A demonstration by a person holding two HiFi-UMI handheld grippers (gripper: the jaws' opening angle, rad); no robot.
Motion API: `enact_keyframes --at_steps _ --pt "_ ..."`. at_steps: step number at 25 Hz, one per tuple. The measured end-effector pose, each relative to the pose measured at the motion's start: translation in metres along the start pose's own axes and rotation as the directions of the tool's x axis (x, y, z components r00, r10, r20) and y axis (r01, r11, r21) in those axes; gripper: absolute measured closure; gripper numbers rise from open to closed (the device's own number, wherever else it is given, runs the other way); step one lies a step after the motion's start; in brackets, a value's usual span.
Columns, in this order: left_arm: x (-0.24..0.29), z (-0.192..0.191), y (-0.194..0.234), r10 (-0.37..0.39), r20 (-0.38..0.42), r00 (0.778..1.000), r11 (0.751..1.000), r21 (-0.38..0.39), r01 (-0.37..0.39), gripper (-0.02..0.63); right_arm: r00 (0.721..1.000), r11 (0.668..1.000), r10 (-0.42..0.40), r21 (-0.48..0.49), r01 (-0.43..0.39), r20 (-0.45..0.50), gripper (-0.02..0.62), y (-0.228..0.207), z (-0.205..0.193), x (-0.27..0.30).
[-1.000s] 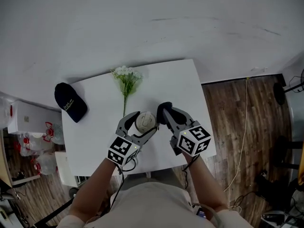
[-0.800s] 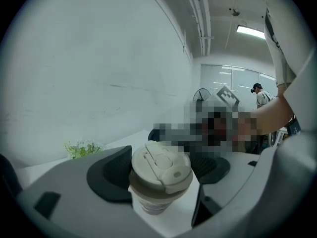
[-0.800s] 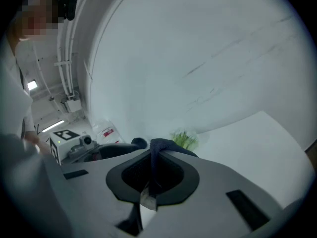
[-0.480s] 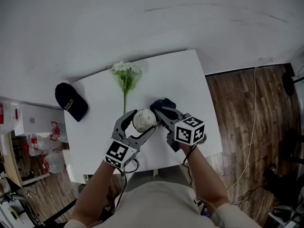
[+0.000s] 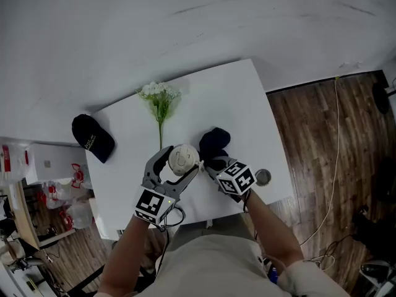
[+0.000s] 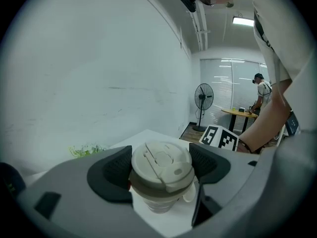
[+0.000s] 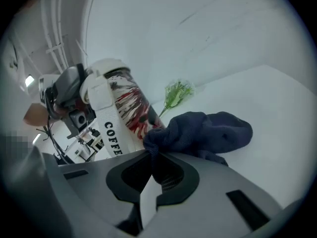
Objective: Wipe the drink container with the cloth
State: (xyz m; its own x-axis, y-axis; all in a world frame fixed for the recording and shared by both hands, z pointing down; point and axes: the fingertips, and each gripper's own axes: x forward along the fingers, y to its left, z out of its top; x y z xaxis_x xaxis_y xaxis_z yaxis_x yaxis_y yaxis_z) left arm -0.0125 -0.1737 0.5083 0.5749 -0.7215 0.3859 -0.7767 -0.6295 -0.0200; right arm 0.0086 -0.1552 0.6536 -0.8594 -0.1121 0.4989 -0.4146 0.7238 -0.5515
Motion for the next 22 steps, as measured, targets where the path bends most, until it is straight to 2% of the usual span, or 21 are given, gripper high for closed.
enact_keyframes --at_steps 2,4,7,8,15,19,22 --pt "0.001 0.0 0.0 0.001 -0.008 1.0 1.0 -0.001 -0.001 0.236 1.0 0.997 0.03 -0.064 -0.031 -0.009 0.558 0.012 0.002 -0.005" --pt "0.001 0.0 0.0 -0.001 -0.013 1.0 1.0 0.0 0.001 0.236 0.998 0.989 0.059 -0.134 -0.056 0.023 0.558 0.026 0.016 -0.017" --pt "0.001 0.0 0.0 0.006 -0.013 1.0 1.0 -0.002 -0.006 0.236 0.994 0.967 0.069 -0.25 -0.046 0.084 0.558 0.04 0.049 -0.037" --pt "0.001 0.0 0.0 0.011 -0.014 1.0 1.0 -0.006 -0.011 0.236 0.993 0.964 0.076 -0.26 -0.049 0.096 0.558 0.042 0.059 -0.043" --pt "0.001 -0.001 0.0 0.018 -0.02 1.0 1.0 -0.014 -0.018 0.236 0.979 0.991 0.073 -0.12 -0.051 0.19 0.558 0.017 0.104 -0.042" --pt "0.001 -0.001 0.0 0.015 -0.02 1.0 1.0 -0.01 -0.015 0.236 0.979 1.0 0.003 0.017 -0.007 0.203 0.558 -0.006 0.089 -0.014" --pt "0.0 -0.005 0.001 0.022 -0.041 0.999 0.999 -0.027 -0.023 0.236 0.99 0.997 -0.008 0.077 -0.003 0.139 0.558 -0.019 0.059 -0.003"
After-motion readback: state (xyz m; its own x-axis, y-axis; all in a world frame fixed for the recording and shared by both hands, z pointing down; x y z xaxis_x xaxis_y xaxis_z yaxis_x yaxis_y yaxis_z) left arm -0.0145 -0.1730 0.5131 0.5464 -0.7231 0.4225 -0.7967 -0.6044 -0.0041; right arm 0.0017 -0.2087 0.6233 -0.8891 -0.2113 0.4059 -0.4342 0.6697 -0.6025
